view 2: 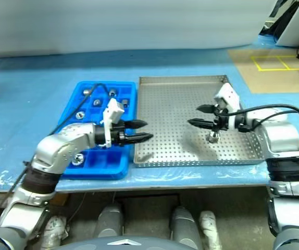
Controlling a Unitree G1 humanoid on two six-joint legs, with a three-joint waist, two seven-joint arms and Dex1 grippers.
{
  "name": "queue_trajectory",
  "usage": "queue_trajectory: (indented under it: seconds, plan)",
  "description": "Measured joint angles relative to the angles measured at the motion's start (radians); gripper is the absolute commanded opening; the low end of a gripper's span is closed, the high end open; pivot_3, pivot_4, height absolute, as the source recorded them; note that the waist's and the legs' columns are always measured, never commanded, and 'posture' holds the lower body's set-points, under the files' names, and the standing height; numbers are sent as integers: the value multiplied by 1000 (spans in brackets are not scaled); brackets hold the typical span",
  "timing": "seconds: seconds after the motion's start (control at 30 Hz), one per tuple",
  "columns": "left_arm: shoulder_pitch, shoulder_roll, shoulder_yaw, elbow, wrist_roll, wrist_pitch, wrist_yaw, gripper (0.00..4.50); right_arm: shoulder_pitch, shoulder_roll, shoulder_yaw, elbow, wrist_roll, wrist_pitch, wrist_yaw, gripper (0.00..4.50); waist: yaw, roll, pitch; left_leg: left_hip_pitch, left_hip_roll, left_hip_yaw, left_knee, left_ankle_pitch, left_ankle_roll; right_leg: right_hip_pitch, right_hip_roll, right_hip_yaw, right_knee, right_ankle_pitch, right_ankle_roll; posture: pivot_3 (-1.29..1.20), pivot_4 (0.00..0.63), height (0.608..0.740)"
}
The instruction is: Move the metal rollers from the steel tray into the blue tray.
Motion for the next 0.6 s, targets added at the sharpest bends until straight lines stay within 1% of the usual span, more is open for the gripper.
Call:
queue_trajectory:
  seconds: [0.07, 0.23, 0.4, 0.6]
  plan:
    - [-13, -20, -22, 35, 20, -20, -21, 3337, 37, 1, -13, 12, -1, -1, -39, 3602, -10, 0, 0, 0, 0, 0, 0, 0, 1, 0, 0, 0, 0, 0, 0, -140, 150, 740]
    - [-34, -35, -23, 58, 38, -49, -52, 3337, 125, 8, -34, 30, -4, -16, -105, 3602, -22, 0, 0, 0, 0, 2, 2, -2, 4, 0, 0, 0, 0, 0, 0, -156, 150, 740]
    - [-34, -45, -24, 76, 57, -60, -70, 3337, 144, 36, -40, 92, -15, -60, -174, 3602, -32, 0, 0, 0, 0, 3, 7, -3, 6, 2, -1, -1, 0, 0, 0, -145, 150, 740]
    - [-34, -51, -24, 78, 62, -59, -68, 3337, 138, 37, -40, 199, -32, -118, -198, 3602, -36, 1, 0, 1, 0, 4, 10, -6, 10, 3, -1, -1, 0, 0, 0, -130, 150, 740]
